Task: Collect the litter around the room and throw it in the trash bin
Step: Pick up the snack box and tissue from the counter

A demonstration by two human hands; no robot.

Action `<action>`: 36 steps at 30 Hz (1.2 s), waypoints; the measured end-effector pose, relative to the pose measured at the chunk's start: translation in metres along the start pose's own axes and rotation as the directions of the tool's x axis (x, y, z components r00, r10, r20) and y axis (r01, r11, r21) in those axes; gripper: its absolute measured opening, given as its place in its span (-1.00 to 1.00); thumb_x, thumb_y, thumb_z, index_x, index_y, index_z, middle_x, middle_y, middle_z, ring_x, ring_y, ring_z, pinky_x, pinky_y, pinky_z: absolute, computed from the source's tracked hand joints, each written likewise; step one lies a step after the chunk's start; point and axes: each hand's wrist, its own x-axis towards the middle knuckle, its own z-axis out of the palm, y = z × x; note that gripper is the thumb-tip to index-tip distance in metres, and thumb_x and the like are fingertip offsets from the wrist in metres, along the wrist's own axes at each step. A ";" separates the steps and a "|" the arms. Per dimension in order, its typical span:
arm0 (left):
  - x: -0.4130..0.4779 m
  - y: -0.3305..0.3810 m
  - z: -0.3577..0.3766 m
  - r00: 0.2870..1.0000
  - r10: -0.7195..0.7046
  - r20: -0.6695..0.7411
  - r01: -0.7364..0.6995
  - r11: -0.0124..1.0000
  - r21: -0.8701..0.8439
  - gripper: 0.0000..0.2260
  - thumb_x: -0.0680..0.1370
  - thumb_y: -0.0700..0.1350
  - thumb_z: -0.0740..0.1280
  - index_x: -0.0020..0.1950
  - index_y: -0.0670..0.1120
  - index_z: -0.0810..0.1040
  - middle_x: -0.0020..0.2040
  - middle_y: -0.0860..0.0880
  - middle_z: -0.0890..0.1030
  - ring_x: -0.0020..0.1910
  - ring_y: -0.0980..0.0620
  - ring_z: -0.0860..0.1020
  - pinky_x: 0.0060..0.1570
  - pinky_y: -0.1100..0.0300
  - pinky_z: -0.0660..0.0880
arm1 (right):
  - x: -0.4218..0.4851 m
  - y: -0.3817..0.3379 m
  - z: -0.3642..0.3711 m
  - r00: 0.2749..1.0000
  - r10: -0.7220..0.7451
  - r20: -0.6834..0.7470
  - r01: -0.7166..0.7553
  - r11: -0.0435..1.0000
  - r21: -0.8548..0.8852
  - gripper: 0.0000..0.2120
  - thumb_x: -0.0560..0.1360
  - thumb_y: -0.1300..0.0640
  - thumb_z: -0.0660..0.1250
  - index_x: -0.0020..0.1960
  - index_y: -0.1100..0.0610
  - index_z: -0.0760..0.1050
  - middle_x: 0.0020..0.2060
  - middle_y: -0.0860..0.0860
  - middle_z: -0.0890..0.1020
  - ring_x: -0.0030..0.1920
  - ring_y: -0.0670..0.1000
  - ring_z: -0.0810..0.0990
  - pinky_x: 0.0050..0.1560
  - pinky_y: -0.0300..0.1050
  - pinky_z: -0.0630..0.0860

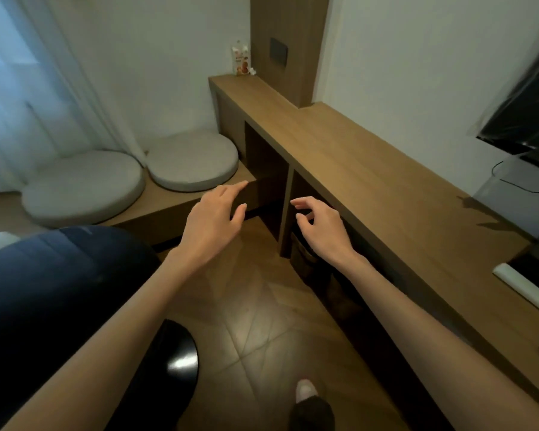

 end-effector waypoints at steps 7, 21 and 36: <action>-0.063 -0.064 -0.065 0.991 -0.127 -0.034 0.128 0.991 0.034 -0.57 0.58 -0.04 0.22 0.46 0.00 0.29 0.34 -0.04 0.47 0.32 0.00 0.42 0.28 0.08 0.39 | -0.028 -0.075 0.060 0.992 -0.100 0.081 0.095 0.994 0.055 -0.70 0.60 0.13 0.23 0.32 0.00 0.45 0.22 -0.06 0.55 0.13 -0.09 0.55 0.12 -0.12 0.57; 0.007 -0.094 -0.095 0.963 -0.224 -0.147 0.231 0.972 0.035 -0.58 0.59 -0.05 0.22 0.45 0.00 0.30 0.31 -0.05 0.48 0.27 -0.04 0.45 0.22 0.08 0.40 | 0.058 -0.122 0.067 0.976 -0.212 0.054 0.208 0.975 0.075 -0.70 0.59 0.11 0.24 0.31 -0.01 0.45 0.23 -0.07 0.55 0.16 -0.08 0.54 0.16 -0.06 0.57; 0.148 -0.088 -0.102 0.966 -0.111 -0.234 0.115 0.993 0.003 -0.60 0.60 -0.05 0.19 0.45 -0.04 0.31 0.35 -0.05 0.46 0.34 0.01 0.40 0.30 0.13 0.32 | 0.195 -0.144 0.012 0.947 -0.319 -0.033 0.320 0.946 0.059 -0.71 0.58 0.15 0.25 0.29 0.05 0.48 0.20 -0.02 0.57 0.10 -0.07 0.54 0.08 -0.18 0.54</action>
